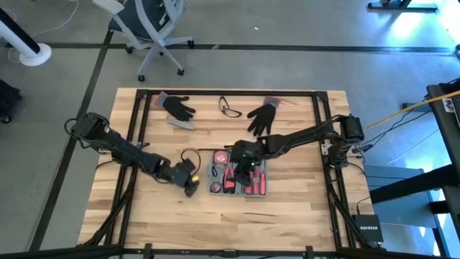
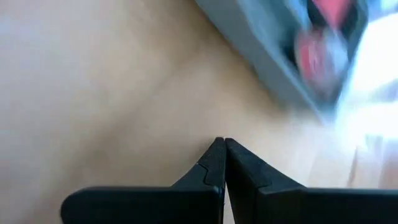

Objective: Prefit tool cases

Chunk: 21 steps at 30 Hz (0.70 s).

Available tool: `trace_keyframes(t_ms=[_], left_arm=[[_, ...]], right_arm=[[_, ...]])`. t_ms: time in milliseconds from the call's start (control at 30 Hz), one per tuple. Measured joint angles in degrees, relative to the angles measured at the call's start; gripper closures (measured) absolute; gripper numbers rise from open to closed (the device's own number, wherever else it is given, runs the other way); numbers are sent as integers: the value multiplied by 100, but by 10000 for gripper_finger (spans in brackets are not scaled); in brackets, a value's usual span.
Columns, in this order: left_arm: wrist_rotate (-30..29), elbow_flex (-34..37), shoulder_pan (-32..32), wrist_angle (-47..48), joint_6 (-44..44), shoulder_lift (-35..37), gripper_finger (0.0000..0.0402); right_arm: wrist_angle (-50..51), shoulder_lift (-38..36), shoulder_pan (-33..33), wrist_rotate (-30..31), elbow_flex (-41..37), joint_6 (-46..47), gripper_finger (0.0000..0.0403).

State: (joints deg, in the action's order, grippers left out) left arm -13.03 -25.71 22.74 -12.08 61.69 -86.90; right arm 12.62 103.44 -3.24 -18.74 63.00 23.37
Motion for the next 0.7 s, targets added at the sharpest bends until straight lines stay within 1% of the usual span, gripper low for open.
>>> trace_keyframes(t_ms=[100,167,200,267,400,467,533,600,700], left_arm=[[-86,-18,465,324,120,-15,401],[-368,-16,760,359,395,-66,401],[-493,-16,895,319,504,-96,401],[-713,-34,1034,83,690,-228,401],[-762,-236,1086,-455,777,-779,402],[-747,-463,1087,-653,591,-1106,402],[-553,-752,1079,-800,334,-1350,402],[-446,-1029,1058,-741,-14,-1460,402],[-414,-1307,1034,-626,-104,-1564,402]], right_arm=[[-167,116,33,-334,-2,-326,175],[-264,153,21,-498,2,-664,156],[-290,172,8,-475,2,-793,151],[-304,183,-13,-364,2,-948,148],[-316,183,34,-328,4,-1122,157],[-313,183,48,-201,4,-1185,164],[-316,181,43,-124,6,-1182,168],[-301,181,39,-39,7,-1181,170],[-301,181,35,64,9,-1180,170]])
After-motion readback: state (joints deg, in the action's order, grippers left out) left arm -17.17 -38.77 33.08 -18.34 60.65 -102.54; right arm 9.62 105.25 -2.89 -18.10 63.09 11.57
